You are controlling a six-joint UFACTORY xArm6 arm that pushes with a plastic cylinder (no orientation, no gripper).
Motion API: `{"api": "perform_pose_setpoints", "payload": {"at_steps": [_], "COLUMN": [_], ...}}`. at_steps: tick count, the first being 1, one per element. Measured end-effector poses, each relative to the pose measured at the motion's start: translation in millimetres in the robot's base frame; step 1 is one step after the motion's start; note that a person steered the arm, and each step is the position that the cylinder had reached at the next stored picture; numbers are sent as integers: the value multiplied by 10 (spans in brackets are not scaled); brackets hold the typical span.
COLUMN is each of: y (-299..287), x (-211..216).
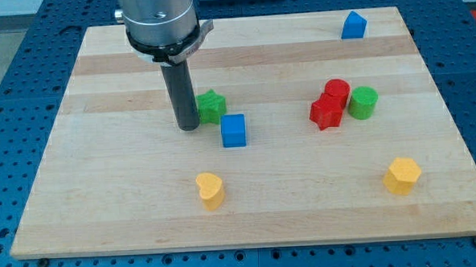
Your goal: Slide the green star to the group of blocks
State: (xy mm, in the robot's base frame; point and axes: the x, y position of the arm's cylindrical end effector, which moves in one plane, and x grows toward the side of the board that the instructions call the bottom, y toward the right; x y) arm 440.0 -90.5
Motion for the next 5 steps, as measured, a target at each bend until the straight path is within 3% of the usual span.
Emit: {"api": "perform_pose_setpoints", "payload": {"at_steps": [2,5], "y": [134,1026], "x": [-236,-335]}}
